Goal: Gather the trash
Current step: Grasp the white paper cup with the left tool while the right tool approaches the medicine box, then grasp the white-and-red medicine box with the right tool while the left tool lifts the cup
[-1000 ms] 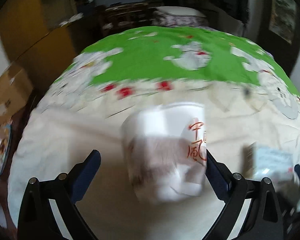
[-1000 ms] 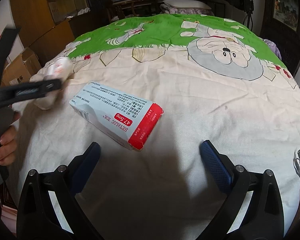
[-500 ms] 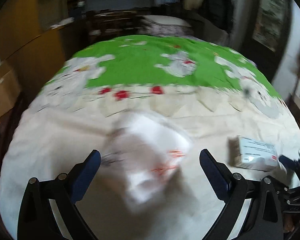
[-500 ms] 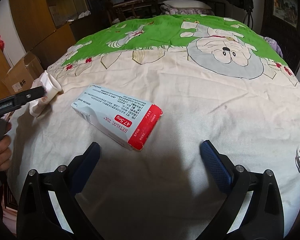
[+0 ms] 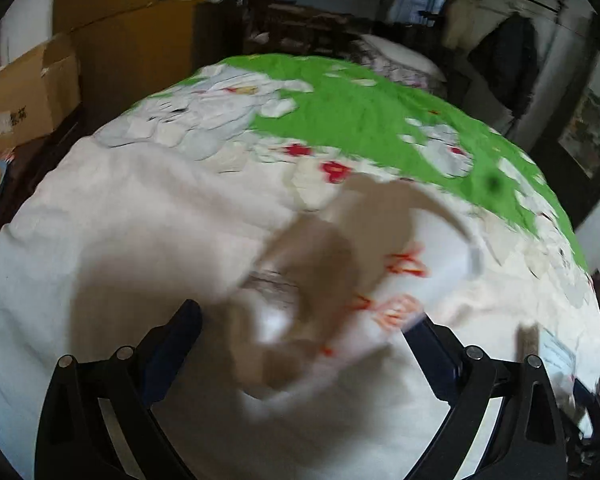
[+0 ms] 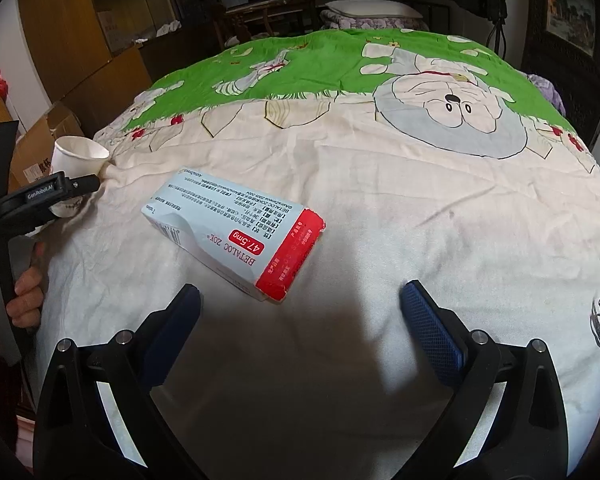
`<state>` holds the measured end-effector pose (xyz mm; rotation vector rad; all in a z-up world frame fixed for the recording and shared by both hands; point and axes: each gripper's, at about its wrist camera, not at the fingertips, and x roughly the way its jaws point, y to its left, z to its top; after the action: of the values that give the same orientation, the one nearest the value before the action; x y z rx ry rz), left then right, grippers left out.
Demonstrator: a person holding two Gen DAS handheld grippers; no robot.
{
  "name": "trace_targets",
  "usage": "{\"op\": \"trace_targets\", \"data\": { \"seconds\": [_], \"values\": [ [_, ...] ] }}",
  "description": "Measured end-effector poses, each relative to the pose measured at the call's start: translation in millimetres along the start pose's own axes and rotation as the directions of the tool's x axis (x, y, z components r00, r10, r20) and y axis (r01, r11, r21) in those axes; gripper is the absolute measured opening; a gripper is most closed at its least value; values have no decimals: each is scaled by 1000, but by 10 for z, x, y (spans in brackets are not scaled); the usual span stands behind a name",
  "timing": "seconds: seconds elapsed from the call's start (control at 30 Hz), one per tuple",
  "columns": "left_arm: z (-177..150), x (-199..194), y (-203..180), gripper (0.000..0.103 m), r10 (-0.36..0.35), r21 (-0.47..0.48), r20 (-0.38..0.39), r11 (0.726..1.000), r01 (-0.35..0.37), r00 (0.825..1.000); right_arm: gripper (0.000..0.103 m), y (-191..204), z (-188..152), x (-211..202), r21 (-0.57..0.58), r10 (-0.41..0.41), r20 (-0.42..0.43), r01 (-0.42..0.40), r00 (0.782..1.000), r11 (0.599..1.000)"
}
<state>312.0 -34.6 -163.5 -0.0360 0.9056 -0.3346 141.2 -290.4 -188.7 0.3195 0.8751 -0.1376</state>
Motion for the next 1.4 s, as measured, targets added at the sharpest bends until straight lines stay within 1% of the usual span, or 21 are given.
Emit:
{"op": "trace_targets", "data": {
  "seconds": [0.07, 0.13, 0.23, 0.3, 0.43, 0.5, 0.6, 0.67, 0.7, 0.73, 0.83, 0.9, 0.97, 1.0, 1.03, 1.07, 1.13, 1.2, 1.3, 1.33, 1.4],
  "values": [
    [-49, -4, -184, 97, -14, 94, -8, 995, 15, 1000, 97, -30, -3, -11, 16, 22, 10, -22, 1000, 1000],
    [-74, -7, -260, 97, -16, 138, -7, 990, 16, 1000, 97, -40, -2, -27, 22, 31, 18, -31, 999, 999],
    [-59, 86, -241, 97, 21, 125, -53, 992, -14, 998, 97, -11, 8, -82, 11, 41, 36, -41, 999, 999],
    [-71, 75, -240, 97, 20, 122, -45, 992, -14, 999, 97, 13, 25, -120, -12, 43, 47, -43, 998, 999],
    [-82, 74, -214, 97, 20, 121, -42, 993, -15, 999, 97, 219, 194, -165, -152, 34, 75, -22, 997, 988],
    [-83, 63, -202, 97, 13, 115, -40, 993, -8, 999, 97, 322, 288, -92, -218, 56, 58, -42, 997, 975],
    [-75, 63, -191, 97, 3, 107, -38, 994, 1, 999, 97, 411, 380, 105, -273, 47, 15, -42, 999, 961],
    [-74, 59, -175, 97, -3, 101, -37, 995, 7, 999, 90, 414, 408, 211, -269, -10, 6, 11, 1000, 963],
    [-77, 56, -168, 97, -6, 99, -36, 995, 9, 999, 66, 387, 411, 223, -251, -37, 7, 38, 999, 967],
    [-76, 52, -161, 97, -9, 96, -35, 995, 13, 999, 61, 299, 422, 230, -200, -72, -3, 70, 997, 977],
    [-72, 48, -148, 97, -18, 90, -33, 996, 20, 999, 61, -23, 401, 132, -32, -134, -7, 133, 991, 991],
    [-75, 46, -146, 97, -20, 91, -33, 996, 23, 999, 63, -168, 320, 35, 33, -62, -23, 63, 998, 997],
    [-75, 46, -147, 97, -19, 91, -33, 996, 22, 999, 70, -175, 238, -79, 32, 22, -21, -22, 1000, 999],
    [-75, 45, -147, 97, -19, 91, -33, 996, 22, 999, 79, -152, 225, -115, 18, 32, -15, -32, 999, 999],
    [-74, 42, -145, 97, -21, 91, -33, 996, 24, 999, 82, -123, 224, -152, -1, 32, 4, -32, 999, 999],
    [-82, 38, -146, 97, -22, 92, -33, 995, 25, 999, 82, -93, 249, -167, -22, 24, 32, -23, 999, 999],
    [-89, 29, -147, 97, -24, 93, -33, 995, 27, 999, 82, -73, 309, -126, -28, 4, 37, -3, 999, 1000],
    [-94, 23, -150, 97, -19, 95, -37, 995, 23, 999, 82, -85, 379, -2, -23, 13, 9, -13, 1000, 1000],
    [-175, -44, -194, 97, 3, 96, -48, 995, 2, 999, 82, -58, 332, 149, -42, -45, -12, 44, 999, 998],
    [-225, -81, -213, 97, -3, 95, -52, 995, 8, 999, 82, -49, 289, 135, -53, -47, -2, 47, 999, 997],
    [-428, -223, -333, 97, -52, 127, -61, 990, 59, 997, 82, -64, 241, 88, -51, -29, 17, 29, 999, 998]
  ]
}}
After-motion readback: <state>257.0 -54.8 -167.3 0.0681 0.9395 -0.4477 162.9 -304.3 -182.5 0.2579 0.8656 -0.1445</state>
